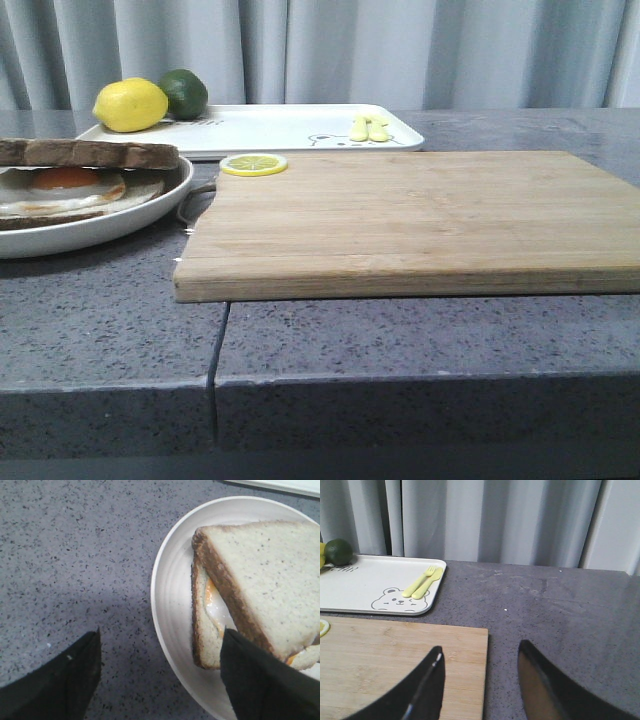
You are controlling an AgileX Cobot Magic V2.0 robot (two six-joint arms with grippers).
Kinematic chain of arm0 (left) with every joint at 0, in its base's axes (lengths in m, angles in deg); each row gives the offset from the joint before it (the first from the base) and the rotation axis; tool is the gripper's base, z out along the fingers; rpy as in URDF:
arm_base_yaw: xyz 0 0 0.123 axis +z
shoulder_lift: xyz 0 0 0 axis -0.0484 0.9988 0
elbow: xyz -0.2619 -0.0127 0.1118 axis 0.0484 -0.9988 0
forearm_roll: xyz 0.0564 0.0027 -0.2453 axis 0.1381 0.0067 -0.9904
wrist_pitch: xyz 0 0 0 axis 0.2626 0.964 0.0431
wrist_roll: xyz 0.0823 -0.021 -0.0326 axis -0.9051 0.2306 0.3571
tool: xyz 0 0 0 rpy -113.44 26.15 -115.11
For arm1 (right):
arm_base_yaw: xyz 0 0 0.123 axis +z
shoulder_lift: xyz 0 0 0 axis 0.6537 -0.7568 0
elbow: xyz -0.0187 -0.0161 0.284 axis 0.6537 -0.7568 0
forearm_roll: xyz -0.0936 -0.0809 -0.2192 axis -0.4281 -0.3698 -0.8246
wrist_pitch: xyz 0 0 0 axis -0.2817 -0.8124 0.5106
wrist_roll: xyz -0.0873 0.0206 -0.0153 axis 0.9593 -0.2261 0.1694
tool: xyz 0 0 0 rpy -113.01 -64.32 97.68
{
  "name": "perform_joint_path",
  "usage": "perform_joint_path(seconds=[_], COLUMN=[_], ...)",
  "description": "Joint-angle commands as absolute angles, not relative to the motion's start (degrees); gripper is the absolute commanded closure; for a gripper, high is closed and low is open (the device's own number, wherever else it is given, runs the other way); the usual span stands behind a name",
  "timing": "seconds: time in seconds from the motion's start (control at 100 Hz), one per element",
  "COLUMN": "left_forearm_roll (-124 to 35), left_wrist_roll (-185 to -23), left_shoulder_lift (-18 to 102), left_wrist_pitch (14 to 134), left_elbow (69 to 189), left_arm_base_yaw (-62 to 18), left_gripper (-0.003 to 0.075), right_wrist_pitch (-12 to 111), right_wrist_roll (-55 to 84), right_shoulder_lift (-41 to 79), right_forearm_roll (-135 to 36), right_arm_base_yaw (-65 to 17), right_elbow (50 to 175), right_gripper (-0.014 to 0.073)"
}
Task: Place bread and move sandwich to tray
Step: 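Release the bread and withdraw the right gripper, then lower the left gripper and grasp the white plate rim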
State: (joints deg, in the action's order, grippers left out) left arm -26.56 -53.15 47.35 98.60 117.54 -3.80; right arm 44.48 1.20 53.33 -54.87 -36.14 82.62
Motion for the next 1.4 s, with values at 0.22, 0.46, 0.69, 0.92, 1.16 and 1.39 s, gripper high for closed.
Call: perform_joint_path(seconds=[0.22, 0.46, 0.69, 0.92, 1.16, 1.39], left_forearm_roll=[-28.04, -28.04, -28.04, -28.04, -28.04, -28.04], left_wrist_roll=[-52.61, -52.61, -52.61, -52.61, -52.61, -52.61], left_shoulder_lift=[51.93, 55.47, 58.92, 60.5, 60.72, 60.72], left_wrist_pitch=[91.47, 89.93, 89.32, 89.32, 89.32, 89.32], left_elbow=[119.35, 119.35, 119.35, 119.35, 119.35, 119.35], left_arm_base_yaw=[-4.05, -4.05, -4.05, -4.05, -4.05, -4.05], left_gripper=[0.0249, 0.0249, 0.0249, 0.0249, 0.0249, 0.0249], right_wrist_pitch=[48.84, 48.84, 48.84, 48.84, 48.84, 48.84], right_wrist_roll=[1.27, 1.27, 1.27, 1.27, 1.27, 1.27], right_shoulder_lift=[53.15, 53.15, 53.15, 53.15, 53.15, 53.15], right_forearm_roll=[-55.27, -55.27, -55.27, -55.27, -55.27, -55.27], right_arm_base_yaw=[-36.61, -36.61, -36.61, -36.61, -36.61, -36.61], right_elbow=[84.06, 84.06, 84.06, 84.06, 84.06, 84.06], right_gripper=[0.0234, 0.0234, 0.0234, 0.0234, 0.0234, 0.0234])
